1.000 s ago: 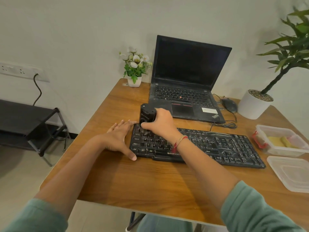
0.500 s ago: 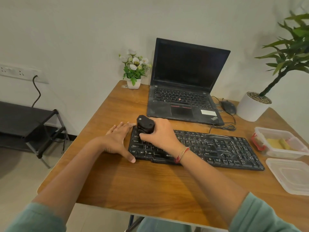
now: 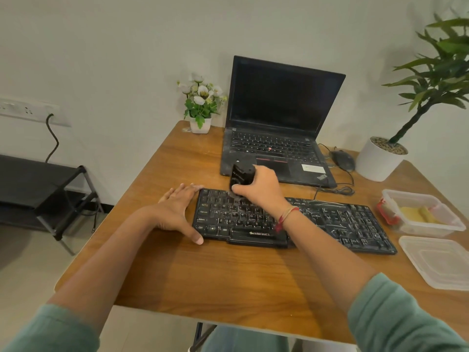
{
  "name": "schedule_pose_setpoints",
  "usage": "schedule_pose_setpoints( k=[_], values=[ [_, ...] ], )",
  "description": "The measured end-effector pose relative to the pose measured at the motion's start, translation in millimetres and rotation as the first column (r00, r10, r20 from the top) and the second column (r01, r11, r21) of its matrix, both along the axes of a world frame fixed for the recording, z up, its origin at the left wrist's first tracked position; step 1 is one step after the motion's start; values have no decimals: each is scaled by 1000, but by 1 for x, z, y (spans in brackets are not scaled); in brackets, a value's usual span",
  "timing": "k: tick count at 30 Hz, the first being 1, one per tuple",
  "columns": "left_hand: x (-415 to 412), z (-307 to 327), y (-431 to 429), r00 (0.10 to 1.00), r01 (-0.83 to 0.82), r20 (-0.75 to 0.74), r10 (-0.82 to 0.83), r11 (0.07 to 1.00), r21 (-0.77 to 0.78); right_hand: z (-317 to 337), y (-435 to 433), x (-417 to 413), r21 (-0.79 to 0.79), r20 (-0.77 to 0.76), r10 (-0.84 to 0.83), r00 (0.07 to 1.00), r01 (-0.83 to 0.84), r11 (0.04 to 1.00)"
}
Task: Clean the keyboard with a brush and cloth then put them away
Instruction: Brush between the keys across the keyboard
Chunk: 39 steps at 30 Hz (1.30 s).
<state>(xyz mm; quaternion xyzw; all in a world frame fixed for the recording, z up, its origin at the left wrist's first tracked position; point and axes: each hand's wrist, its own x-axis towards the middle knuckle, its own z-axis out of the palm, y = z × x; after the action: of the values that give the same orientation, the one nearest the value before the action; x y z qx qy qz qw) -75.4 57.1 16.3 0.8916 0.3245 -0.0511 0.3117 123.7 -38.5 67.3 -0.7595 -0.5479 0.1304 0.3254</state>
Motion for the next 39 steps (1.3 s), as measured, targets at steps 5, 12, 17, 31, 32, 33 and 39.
schedule_pose_setpoints(
  k=[5,12,17,31,32,33,39],
  values=[
    [0,2,-2,1000,-9,-10,9,1000,2,-5,-7,-33,-52,56,183,982,-180,982],
    [0,-3,1,1000,-1,5,1,1000,-14,2,-4,7,-3,-33,-44,998,44,999],
    [0,-3,2,1000,-2,11,2,1000,-2,0,-14,-6,-99,-136,57,989,-70,993],
    [0,-3,2,1000,4,13,-4,1000,-7,5,-7,7,-32,-65,-55,996,53,998],
    [0,-4,2,1000,3,15,-2,1000,-10,5,-6,8,-9,-44,-72,996,72,997],
    [0,-4,2,1000,1,16,-1,1000,-8,4,-6,4,-8,-38,-63,997,62,998],
    [0,-3,2,1000,5,15,-5,1000,1,-1,-8,-7,-103,-170,20,985,-38,994]
  ],
)
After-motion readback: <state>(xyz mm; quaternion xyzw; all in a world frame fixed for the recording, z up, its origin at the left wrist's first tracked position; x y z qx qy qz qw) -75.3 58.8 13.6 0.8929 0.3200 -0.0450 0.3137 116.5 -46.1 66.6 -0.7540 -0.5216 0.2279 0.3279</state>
